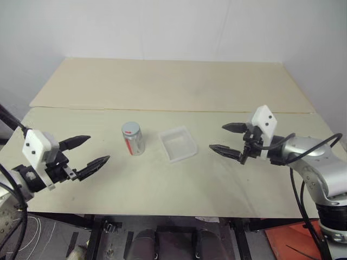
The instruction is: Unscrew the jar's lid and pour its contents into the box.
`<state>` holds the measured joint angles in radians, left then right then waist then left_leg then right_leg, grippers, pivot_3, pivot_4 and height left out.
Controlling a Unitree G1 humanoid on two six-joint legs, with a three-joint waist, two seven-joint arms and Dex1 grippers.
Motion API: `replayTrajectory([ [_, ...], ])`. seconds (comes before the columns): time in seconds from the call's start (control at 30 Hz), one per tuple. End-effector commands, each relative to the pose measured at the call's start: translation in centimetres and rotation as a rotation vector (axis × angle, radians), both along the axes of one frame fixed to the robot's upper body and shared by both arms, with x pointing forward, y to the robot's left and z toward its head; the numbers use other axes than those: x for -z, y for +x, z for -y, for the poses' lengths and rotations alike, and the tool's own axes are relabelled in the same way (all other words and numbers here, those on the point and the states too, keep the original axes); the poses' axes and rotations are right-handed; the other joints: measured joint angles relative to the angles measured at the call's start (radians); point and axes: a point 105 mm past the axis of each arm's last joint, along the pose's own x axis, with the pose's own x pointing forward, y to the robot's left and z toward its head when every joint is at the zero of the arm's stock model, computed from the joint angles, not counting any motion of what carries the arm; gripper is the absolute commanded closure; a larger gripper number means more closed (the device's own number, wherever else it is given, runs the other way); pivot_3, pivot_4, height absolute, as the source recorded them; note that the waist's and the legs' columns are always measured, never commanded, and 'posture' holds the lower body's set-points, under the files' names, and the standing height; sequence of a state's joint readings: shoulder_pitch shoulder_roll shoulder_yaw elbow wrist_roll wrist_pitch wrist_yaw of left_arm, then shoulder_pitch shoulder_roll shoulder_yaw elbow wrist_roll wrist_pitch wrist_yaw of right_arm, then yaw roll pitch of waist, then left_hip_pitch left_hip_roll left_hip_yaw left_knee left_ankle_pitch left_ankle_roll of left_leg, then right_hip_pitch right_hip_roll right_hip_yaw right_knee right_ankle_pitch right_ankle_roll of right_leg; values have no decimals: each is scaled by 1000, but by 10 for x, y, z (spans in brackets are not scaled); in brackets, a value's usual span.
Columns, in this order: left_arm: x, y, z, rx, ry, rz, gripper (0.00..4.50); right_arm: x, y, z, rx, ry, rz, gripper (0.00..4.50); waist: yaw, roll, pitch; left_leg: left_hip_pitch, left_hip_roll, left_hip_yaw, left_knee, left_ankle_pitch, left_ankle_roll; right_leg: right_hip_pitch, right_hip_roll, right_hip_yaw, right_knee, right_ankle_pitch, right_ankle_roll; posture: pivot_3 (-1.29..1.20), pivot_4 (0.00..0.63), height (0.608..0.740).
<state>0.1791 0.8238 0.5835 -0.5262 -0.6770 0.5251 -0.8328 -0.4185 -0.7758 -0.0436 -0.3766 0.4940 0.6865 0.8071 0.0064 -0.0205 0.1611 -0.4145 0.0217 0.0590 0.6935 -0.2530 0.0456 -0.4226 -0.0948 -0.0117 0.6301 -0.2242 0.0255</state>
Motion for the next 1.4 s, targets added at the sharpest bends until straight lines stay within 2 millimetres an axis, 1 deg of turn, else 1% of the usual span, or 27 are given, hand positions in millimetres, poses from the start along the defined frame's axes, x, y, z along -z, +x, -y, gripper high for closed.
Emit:
replayTrajectory([
  [0.03,-12,-1,3,-4,3,55,22,-9,5,-3,-13,-22,64,0,2,0,0,0,0,0,0,0,0,0,0,0,0,0,0,0,150,740],
  [0.1,-11,-1,4,-6,-13,59,22,-4,9,-1,12,-48,74,0,4,0,0,2,1,0,0,0,0,1,1,0,0,0,-1,0,150,740],
  [0.23,-7,0,7,-12,-29,52,22,-16,7,-2,15,4,85,0,3,0,0,1,1,1,0,0,0,0,1,1,0,0,-1,0,150,740],
  [0.37,7,8,12,-38,-56,38,22,-18,6,1,16,-25,106,0,4,0,0,1,1,1,0,0,0,0,1,1,0,1,-1,0,150,740],
  [0.43,14,12,17,-45,-77,26,22,-20,4,1,4,-30,108,0,5,0,0,1,1,1,0,0,0,1,1,1,0,1,-1,0,150,740],
  [0.53,25,21,27,-95,-102,44,22,-25,-3,1,-31,-40,110,0,5,0,0,1,1,1,0,0,0,1,1,1,0,1,-1,0,150,740],
  [0.6,33,29,35,-126,-142,62,22,-25,-9,2,-67,-42,102,0,6,0,0,1,1,1,0,0,0,1,1,1,0,1,-1,0,150,740],
  [0.67,35,35,42,-168,-172,94,22,-26,-14,2,-81,-60,91,0,6,-1,0,1,1,1,1,0,0,1,1,1,-1,1,-1,0,150,740],
  [0.73,35,42,47,-184,-185,118,22,-30,-20,-1,-131,-47,81,0,6,-1,0,1,1,1,0,0,0,1,1,1,0,1,-1,0,150,740],
  [0.87,46,54,48,-228,-169,120,22,-30,-22,-3,-145,-71,88,0,3,-1,0,2,1,1,1,0,0,1,2,1,0,2,-1,0,150,740],
  [1.03,49,67,52,-228,-188,133,22,-35,-27,-4,-173,-63,83,0,5,-1,0,1,1,1,1,0,0,1,2,1,0,2,-1,0,150,740],
  [1.4,51,94,65,-209,-204,160,22,-35,-35,-2,-196,-63,67,0,6,-1,0,1,0,1,1,0,0,1,1,1,0,3,0,0,150,740],
])
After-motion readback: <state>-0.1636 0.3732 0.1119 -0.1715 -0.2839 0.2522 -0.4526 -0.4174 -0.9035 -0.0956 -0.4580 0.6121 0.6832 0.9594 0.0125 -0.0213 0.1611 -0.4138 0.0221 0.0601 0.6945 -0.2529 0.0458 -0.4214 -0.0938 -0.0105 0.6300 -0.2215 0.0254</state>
